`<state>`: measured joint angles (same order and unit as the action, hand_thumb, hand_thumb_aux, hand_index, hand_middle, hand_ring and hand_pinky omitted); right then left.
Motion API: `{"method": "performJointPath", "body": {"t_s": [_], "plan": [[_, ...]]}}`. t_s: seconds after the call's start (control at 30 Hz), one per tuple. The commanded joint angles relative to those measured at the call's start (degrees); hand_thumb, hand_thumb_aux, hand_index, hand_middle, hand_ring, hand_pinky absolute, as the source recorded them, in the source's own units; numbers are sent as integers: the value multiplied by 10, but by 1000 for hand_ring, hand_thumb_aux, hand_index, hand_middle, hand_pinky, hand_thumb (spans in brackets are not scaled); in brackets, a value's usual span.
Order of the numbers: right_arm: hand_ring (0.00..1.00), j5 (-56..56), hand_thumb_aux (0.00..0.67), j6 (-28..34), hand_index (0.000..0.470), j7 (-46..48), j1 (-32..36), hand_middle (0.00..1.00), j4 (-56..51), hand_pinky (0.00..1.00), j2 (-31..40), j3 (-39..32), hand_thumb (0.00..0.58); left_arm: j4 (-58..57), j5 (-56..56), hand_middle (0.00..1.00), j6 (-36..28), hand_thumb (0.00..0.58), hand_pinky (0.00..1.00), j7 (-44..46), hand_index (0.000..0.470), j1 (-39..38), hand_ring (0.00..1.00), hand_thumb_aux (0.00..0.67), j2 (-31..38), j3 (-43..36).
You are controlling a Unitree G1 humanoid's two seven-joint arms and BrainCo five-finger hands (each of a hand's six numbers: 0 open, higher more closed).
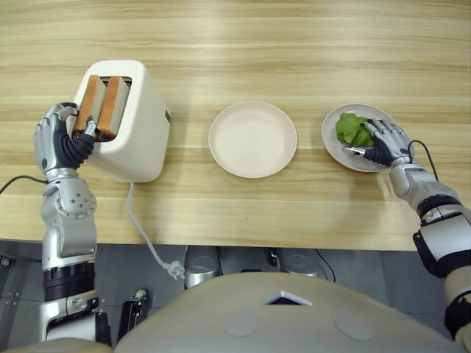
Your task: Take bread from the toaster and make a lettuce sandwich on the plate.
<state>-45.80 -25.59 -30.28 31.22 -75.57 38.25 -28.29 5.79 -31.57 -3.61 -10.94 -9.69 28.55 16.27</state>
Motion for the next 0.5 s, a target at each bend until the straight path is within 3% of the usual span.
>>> {"method": "performJointPath", "body": {"t_s": [0.03, 0.17, 0.2, 0.23, 0.27, 0.3, 0.33, 0.5], "plan": [[0, 9, 0, -4, 0, 3, 0, 0, 2, 0, -7, -1, 0, -5, -9, 1000, -9, 580, 1000, 13, 460, -13, 1000, 670, -3, -21], [0, 8, 0, -4, 0, 4, 2, 0, 2, 0, -8, -2, 0, 7, -12, 1000, -7, 580, 1000, 8, 460, -13, 1000, 670, -4, -17], [0, 8, 315, -4, 216, 4, 2, 0, 2, 0, -9, -2, 417, 13, -12, 1000, -6, 580, 1000, 6, 460, -13, 1000, 670, -5, -15], [0, 8, 315, -4, 216, 4, 2, 0, 2, 0, -9, -2, 417, 20, -11, 1000, -5, 580, 1000, 6, 460, -12, 1000, 670, -6, -13], [0, 8, 602, -4, 413, 4, 1, 0, 2, 0, -9, -2, 574, 26, -11, 1000, -5, 580, 1000, 5, 460, -10, 1000, 670, -6, -12], [0, 9, 602, -4, 413, 4, 1, 0, 2, 0, -9, -2, 574, 32, -13, 1000, -4, 580, 1000, 2, 460, -8, 1000, 670, -5, -10], [0, 10, 670, -5, 460, 6, 0, 0, 1, 0, -9, -3, 580, 40, -16, 1000, -3, 580, 1000, -2, 460, -6, 1000, 670, -5, -6], [0, 14, 670, -4, 460, 9, -1, 0, 2, 0, -11, -6, 580, 89, -29, 1000, -4, 580, 1000, -23, 460, 2, 1000, 670, -2, 16]]}}
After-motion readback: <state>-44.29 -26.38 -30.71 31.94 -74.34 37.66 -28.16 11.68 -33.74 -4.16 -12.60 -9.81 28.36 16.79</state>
